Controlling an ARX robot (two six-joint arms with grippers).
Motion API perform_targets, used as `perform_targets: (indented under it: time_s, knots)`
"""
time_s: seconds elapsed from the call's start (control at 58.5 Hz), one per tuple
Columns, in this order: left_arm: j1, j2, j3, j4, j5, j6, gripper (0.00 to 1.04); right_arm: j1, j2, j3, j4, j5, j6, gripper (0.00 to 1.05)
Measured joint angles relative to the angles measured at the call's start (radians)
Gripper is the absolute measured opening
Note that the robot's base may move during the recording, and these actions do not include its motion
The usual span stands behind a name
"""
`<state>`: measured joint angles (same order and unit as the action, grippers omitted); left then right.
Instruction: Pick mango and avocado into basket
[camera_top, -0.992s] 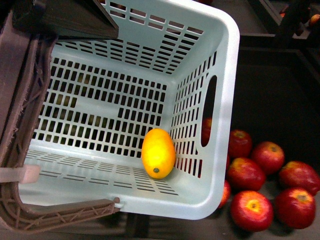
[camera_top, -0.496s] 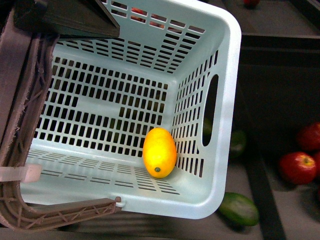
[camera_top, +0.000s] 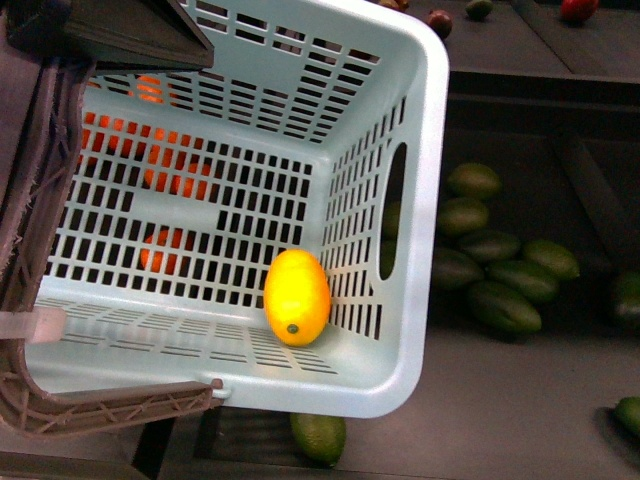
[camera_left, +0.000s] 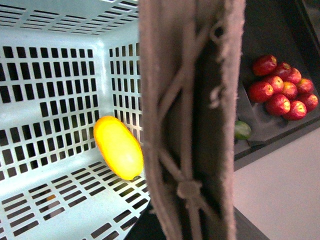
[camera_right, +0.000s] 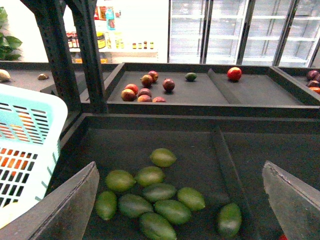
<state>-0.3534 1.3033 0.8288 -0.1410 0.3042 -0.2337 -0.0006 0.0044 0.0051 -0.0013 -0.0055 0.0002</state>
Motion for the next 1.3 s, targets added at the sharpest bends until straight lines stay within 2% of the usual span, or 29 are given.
perform_targets:
  time_s: [0.445,0.667,0.701,0.735,0.769,0.804,0.94,1.077,1.299]
  knots:
    - [-0.017,0.0,0.0,0.0,0.036,0.004,0.05,0.0,0.0,0.0,-0.001,0.004,0.0,0.97]
    - [-0.015,0.0,0.0,0.0,0.019,0.005,0.05,0.0,0.0,0.0,-0.001,0.004,0.0,0.97]
    - [-0.014,0.0,0.0,0.0,0.016,0.005,0.05,0.007,0.003,0.0,-0.004,0.028,0.008,0.97]
    - [-0.014,0.0,0.0,0.0,0.012,0.004,0.05,0.02,0.02,0.002,-0.009,0.113,0.038,0.97]
    - [-0.013,0.0,0.0,0.0,0.01,0.005,0.05,0.009,0.069,0.008,0.002,0.164,0.077,0.97]
    - [-0.013,0.0,0.0,0.0,0.01,0.004,0.05,-0.025,0.14,0.018,0.054,0.167,0.102,0.97]
    - [-0.013,0.0,0.0,0.0,0.014,0.005,0.05,-0.117,0.492,0.121,0.291,0.126,0.13,0.97]
    - [-0.013,0.0,0.0,0.0,0.027,0.004,0.05,-0.127,0.954,0.287,0.473,0.107,0.108,0.97]
    - [-0.013,0.0,0.0,0.0,0.017,0.005,0.05,-0.113,1.49,0.45,0.608,0.016,-0.032,0.97]
